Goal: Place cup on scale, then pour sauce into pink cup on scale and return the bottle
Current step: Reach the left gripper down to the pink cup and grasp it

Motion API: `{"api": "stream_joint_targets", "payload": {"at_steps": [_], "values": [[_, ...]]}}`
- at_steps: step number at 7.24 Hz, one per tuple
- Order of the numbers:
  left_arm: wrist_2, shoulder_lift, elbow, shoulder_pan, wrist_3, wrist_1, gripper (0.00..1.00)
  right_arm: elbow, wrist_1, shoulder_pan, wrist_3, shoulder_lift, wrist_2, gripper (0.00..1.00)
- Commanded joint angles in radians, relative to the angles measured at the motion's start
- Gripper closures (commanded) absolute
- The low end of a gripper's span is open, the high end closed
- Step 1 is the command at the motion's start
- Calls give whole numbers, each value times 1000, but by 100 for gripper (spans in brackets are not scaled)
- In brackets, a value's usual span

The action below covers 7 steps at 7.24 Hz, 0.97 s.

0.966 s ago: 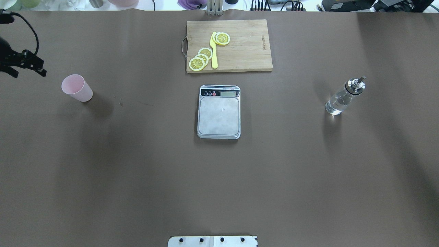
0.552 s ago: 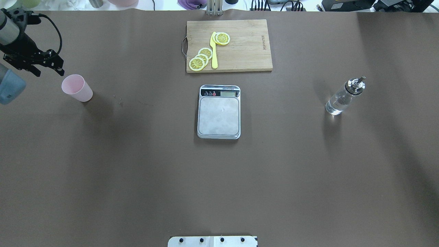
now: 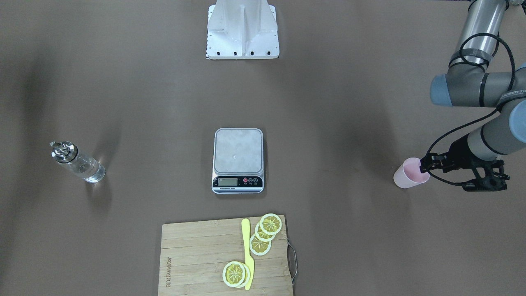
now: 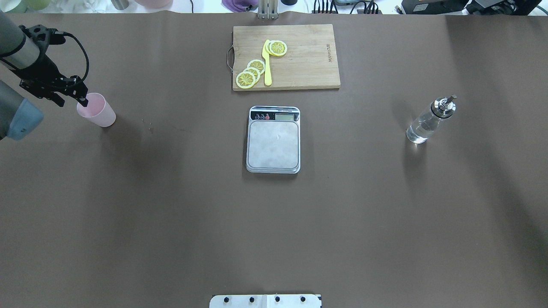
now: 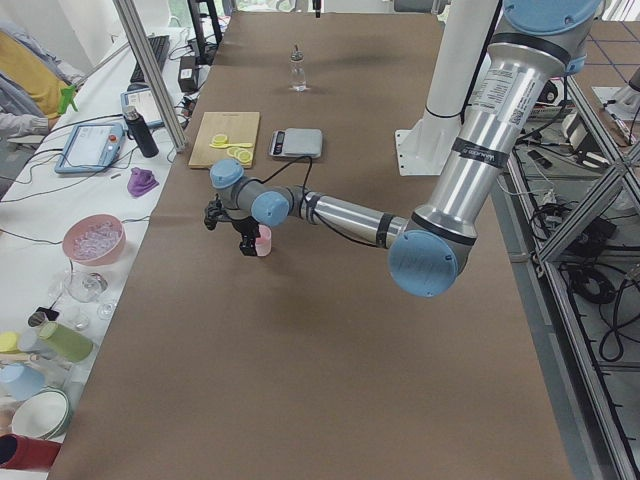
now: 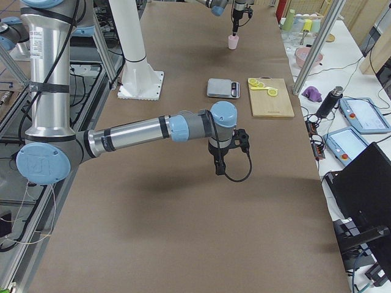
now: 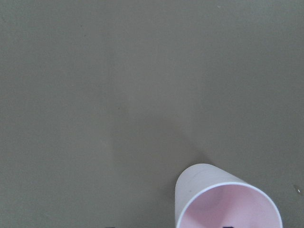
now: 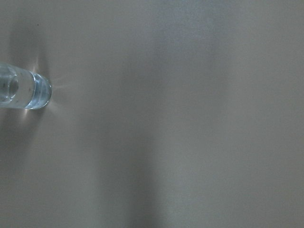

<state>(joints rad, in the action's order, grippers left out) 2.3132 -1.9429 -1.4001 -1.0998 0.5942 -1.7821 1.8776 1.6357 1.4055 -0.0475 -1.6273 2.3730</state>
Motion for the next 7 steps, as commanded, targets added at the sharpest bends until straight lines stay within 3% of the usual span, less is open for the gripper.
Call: {"api": "stream_joint_targets", "payload": {"at_steps": [1, 3, 5, 7], "values": [[2, -2, 42, 11, 1, -63, 46, -6, -1, -2, 0, 1, 0, 0], [6, -4, 38, 11, 4, -63, 100, -6, -1, -2, 0, 1, 2, 0], [11, -16, 23, 12, 9, -54, 100, -5, -1, -2, 0, 3, 2, 0], [73, -136, -32, 15, 184, 7, 100, -3, -1, -2, 0, 6, 3, 0]]}}
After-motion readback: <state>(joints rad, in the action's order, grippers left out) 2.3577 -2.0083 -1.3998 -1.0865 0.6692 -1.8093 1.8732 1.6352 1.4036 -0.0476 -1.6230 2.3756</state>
